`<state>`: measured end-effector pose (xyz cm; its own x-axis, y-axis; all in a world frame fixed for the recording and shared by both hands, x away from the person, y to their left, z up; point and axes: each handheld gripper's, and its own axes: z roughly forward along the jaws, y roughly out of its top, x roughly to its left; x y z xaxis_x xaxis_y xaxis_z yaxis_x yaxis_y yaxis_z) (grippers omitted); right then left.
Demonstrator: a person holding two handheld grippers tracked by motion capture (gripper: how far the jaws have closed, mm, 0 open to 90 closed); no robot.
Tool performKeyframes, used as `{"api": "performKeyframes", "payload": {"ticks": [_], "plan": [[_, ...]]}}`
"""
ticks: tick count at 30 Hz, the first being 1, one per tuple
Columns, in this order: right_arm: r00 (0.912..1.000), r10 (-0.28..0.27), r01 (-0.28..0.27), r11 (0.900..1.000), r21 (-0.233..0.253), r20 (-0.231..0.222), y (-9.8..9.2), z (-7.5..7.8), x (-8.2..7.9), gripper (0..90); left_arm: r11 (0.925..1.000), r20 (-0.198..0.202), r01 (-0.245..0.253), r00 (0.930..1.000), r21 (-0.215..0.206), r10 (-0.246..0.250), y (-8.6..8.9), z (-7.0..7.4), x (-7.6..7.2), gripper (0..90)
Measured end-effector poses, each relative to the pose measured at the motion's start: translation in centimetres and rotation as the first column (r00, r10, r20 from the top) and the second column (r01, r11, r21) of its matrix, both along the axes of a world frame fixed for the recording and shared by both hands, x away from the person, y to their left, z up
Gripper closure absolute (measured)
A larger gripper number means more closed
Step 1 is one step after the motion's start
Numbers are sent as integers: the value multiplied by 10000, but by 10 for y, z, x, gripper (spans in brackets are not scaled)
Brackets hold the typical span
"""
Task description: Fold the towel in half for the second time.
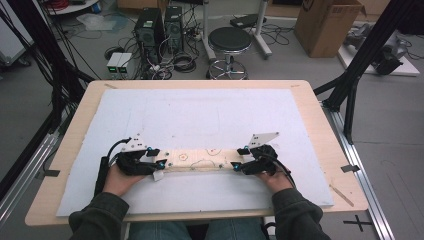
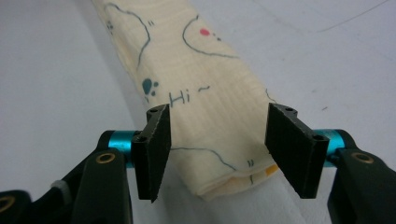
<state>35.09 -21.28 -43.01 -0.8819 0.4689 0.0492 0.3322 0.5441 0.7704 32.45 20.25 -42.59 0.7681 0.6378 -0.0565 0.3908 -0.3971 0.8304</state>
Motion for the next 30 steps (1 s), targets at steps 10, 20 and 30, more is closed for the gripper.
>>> {"api": "performKeyframes", "payload": {"ticks": [10, 20, 30], "plan": [[9931, -972, 1003, 9939, 457, -663, -8, 17, 24, 410, 9885, -491, -1395, 9894, -577, 1367, 14, 1, 15, 382], [9759, -1390, 1442, 9894, 189, -1684, -5, 1, 39, 465, 9866, -1219, -1601, 9803, -314, 1552, 11, -8, 23, 464], [9688, -1506, 1500, 9885, -181, -1966, -5, -7, 36, 621, 9868, -1817, -1619, 9702, 74, 1605, 8, -14, 26, 591]]}}
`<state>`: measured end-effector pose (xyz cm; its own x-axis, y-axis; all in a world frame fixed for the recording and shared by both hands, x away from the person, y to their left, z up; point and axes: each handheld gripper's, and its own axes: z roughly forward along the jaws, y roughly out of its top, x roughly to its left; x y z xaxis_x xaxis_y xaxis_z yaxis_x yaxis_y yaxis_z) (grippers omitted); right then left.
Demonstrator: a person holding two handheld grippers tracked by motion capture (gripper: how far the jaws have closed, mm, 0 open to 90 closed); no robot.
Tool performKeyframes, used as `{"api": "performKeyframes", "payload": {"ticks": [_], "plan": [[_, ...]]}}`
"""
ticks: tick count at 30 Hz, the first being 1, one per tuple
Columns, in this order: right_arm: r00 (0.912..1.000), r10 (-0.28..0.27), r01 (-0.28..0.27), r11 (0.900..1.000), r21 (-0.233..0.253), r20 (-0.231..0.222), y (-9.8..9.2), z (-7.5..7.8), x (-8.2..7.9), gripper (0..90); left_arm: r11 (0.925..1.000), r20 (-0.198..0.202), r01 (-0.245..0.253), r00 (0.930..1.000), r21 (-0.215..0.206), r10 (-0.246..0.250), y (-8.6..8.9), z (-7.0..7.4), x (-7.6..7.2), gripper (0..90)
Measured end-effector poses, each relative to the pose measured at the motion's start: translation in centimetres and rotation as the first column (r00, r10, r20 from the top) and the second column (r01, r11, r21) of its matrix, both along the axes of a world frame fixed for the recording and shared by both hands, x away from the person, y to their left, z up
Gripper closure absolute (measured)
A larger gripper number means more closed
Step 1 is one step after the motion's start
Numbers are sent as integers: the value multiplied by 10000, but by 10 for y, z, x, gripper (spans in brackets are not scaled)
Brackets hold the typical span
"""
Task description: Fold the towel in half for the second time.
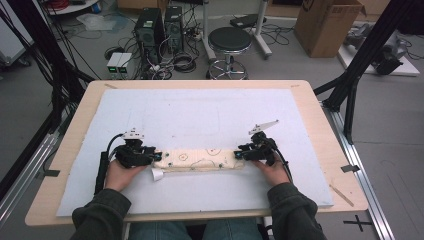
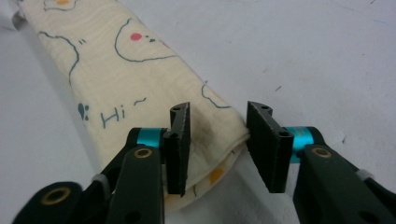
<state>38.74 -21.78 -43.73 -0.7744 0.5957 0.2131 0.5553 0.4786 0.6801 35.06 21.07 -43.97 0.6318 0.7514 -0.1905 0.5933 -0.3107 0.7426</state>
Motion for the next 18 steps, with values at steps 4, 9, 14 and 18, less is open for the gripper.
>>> {"api": "performKeyframes", "payload": {"ticks": [4, 9, 14, 18], "plan": [[10000, 64, -64, 10000, 16, -13, 0, -2, 0, 679, 9998, -38, 177, 9998, 74, -177, -1, -2, 0, 679], [9996, 187, -183, 9997, 190, -223, -1, -3, 0, 760, 9994, -92, 338, 9994, -2, -338, -2, -2, -1, 772], [9996, 238, -236, 9996, 128, -178, 0, -2, -1, 781, 9995, 18, 308, 9995, 67, -308, -2, 0, -2, 805], [9994, 345, -345, 9994, 105, -10, 0, 1, -1, 787, 9999, 189, 159, 9997, -49, -158, -2, 3, -3, 810]]}}
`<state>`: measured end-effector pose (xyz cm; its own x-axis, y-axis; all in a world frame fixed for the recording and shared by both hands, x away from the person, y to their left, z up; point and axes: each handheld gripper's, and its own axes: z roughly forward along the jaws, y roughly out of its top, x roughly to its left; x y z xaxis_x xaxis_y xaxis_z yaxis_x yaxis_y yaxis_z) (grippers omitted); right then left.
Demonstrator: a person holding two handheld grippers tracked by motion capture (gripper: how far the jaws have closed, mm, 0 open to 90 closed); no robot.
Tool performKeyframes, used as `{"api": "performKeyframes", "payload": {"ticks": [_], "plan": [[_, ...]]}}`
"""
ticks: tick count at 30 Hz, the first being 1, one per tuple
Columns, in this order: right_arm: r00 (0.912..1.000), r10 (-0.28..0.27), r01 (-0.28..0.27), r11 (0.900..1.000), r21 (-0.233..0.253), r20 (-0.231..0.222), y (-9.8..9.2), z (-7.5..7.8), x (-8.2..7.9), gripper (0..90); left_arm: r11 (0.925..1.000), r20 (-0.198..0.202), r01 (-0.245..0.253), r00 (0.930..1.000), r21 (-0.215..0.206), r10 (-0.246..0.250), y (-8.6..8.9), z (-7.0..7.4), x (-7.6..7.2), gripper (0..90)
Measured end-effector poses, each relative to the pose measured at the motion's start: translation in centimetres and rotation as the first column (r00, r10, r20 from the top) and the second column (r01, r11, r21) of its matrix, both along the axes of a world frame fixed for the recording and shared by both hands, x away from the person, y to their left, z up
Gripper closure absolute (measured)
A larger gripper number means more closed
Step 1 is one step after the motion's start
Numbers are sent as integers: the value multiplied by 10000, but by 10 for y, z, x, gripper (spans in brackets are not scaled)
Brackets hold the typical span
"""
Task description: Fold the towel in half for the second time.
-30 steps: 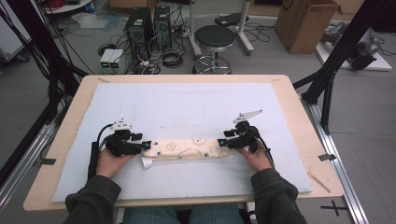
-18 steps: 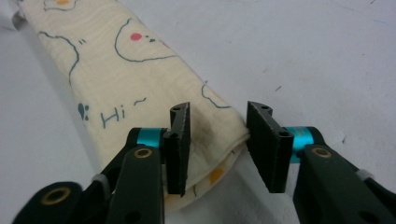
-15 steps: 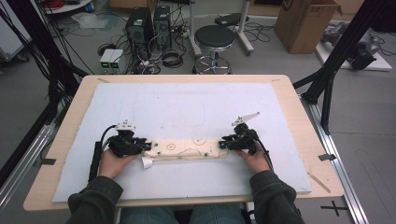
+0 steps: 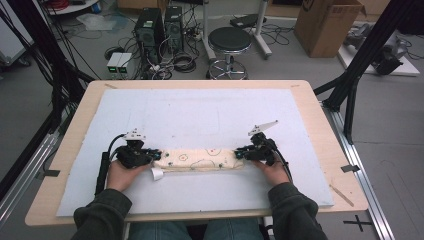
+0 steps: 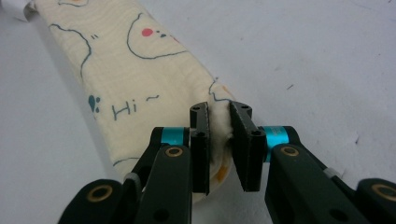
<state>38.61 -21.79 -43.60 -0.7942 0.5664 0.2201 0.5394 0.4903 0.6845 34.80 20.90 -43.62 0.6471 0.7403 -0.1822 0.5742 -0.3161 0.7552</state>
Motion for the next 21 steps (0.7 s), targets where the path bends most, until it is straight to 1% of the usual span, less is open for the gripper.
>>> {"api": "performKeyframes", "payload": {"ticks": [1, 3, 5, 7, 8, 9, 11, 15, 16, 17, 18, 20, 21], "plan": [[10000, -39, 39, 10000, -5, -27, 0, 2, 0, 787, 10000, 52, -54, 10000, -66, 54, 0, 1, 0, 811], [10000, -2, 2, 10000, -60, 85, 0, 6, 0, 788, 10000, 32, 0, 10000, 37, 0, 0, 4, 1, 811], [9998, -6, 8, 9999, -105, 175, 1, 10, 1, 788, 10000, 192, -21, 9998, 91, 20, -3, 9, 2, 811], [9997, -27, 32, 9998, -211, 238, 2, 12, 3, 788, 10000, 323, -56, 9995, -9, 56, -3, 12, 5, 811], [9997, -21, 27, 9997, -225, 259, 2, 13, 5, 788, 9999, 311, -94, 9995, -37, 95, -3, 12, 6, 811], [9997, -57, 62, 9997, -230, 226, 1, 14, 7, 789, 10000, 267, -95, 9996, 24, 94, -3, 12, 7, 811], [9995, -107, 113, 9998, -193, 288, 1, 15, 9, 789, 9999, 282, -154, 9995, -28, 155, -1, 12, 9, 811], [9992, -264, 271, 9993, -249, 304, 4, 18, 15, 789, 9993, 414, -367, 9984, -114, 372, 0, 15, 15, 811], [9990, -270, 280, 9992, -296, 343, 4, 19, 16, 789, 9991, 402, -425, 9983, -90, 428, -1, 17, 17, 811], [9987, -297, 311, 9990, -329, 410, 6, 20, 19, 789, 9988, 479, -474, 9977, -111, 479, -1, 18, 19, 811], [9986, -318, 333, 9989, -343, 424, 6, 21, 21, 789, 9981, 517, -569, 9970, -233, 580, -1, 19, 21, 811], [9982, -415, 432, 9984, -367, 438, 6, 22, 24, 789, 9976, 519, -656, 9964, -214, 666, -1, 22, 26, 811], [9976, -520, 534, 9981, -305, 465, 6, 23, 28, 789, 9972, 553, -695, 9959, -281, 710, -1, 22, 28, 811]]}}
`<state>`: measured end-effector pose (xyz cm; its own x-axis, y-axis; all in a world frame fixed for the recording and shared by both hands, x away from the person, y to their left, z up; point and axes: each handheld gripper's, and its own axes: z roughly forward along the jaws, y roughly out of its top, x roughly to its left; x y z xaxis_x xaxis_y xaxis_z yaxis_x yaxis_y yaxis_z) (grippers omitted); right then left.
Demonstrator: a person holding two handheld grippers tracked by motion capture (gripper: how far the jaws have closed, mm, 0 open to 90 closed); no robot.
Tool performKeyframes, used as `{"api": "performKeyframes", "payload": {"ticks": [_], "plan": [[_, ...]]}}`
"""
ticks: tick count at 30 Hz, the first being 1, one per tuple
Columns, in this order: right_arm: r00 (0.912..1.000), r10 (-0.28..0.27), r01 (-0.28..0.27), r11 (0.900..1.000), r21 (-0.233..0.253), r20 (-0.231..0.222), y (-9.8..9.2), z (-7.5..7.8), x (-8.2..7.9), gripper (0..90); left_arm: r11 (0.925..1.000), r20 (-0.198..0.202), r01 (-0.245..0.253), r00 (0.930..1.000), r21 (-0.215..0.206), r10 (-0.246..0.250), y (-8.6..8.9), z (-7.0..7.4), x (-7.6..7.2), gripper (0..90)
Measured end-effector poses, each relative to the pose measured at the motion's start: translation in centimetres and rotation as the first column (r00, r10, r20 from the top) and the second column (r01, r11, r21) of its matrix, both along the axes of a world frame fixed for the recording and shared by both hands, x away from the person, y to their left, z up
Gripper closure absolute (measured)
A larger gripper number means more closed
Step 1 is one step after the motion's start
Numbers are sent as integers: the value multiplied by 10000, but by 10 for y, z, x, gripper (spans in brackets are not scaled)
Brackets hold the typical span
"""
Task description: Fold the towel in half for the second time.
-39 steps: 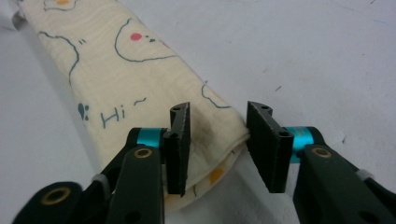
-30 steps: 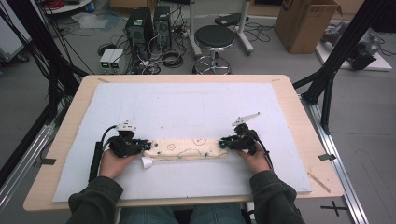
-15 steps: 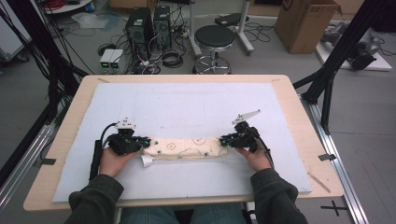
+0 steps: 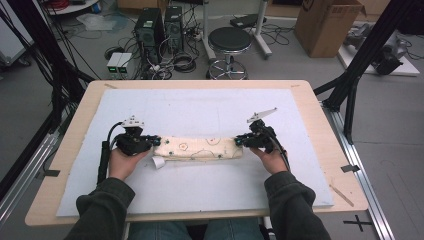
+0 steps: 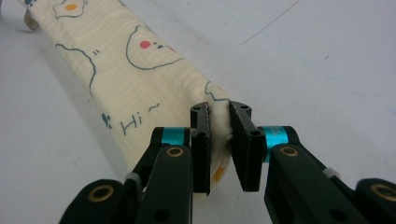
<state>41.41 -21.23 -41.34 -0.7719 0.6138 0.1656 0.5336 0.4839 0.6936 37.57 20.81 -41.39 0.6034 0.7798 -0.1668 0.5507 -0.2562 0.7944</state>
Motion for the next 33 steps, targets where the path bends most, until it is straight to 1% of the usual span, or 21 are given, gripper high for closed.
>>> {"api": "performKeyframes", "payload": {"ticks": [3, 6, 8, 10, 11, 12, 14, 16, 17, 20, 24, 27, 33], "plan": [[9999, -168, 168, 9999, 19, -26, -1, 0, 6, 789, 9996, 3, -187, 9998, -225, 187, 2, -2, 5, 811], [9996, -297, 298, 9995, 145, -23, -1, 1, 11, 789, 9990, -71, -366, 9993, -239, 364, 3, -6, 10, 810], [9993, -374, 375, 9992, 106, -57, 1, 1, 15, 789, 9977, 30, -545, 9985, -403, 547, 4, -7, 12, 811], [9990, -447, 447, 9990, 22, -10, 3, 0, 19, 789, 9956, 16, -752, 9972, -558, 754, 5, -9, 15, 811], [9990, -446, 447, 9990, 65, -17, 3, 0, 21, 789, 9949, -54, -808, 9967, -602, 806, 5, -10, 17, 810], [9986, -522, 521, 9986, 93, 68, 3, -1, 22, 789, 9960, -161, -756, 9971, -482, 749, 5, -10, 20, 810], [9980, -635, 636, 9979, 114, -40, 3, -3, 25, 789, 9972, -97, -682, 9976, -301, 680, 2, -8, 23, 809], [9971, -761, 761, 9971, 8, -22, 2, -5, 27, 789, 9965, 0, -763, 9971, -334, 764, -1, -7, 26, 809], [9965, -834, 835, 9965, 35, -22, 1, -6, 28, 789, 9961, 45, -799, 9968, -371, 801, -2, -7, 27, 809], [9943, -1063, 1064, 9941, 229, -68, -1, -8, 31, 789, 9952, -117, -893, 9960, -399, 889, -2, -11, 32, 808], [9930, -1178, 1179, 9929, 163, -79, -1, -11, 33, 788, 9957, -171, -889, 9959, -273, 884, -4, -14, 34, 807], [9923, -1239, 1239, 9921, 200, -22, -1, -13, 36, 789, 9946, -182, -984, 9950, -340, 978, -3, -17, 36, 806], [9883, -1522, 1525, 9881, 185, -130, -3, -18, 40, 788, 9937, -277, -1035, 9944, -437, 1023, -7, -24, 41, 805]]}}
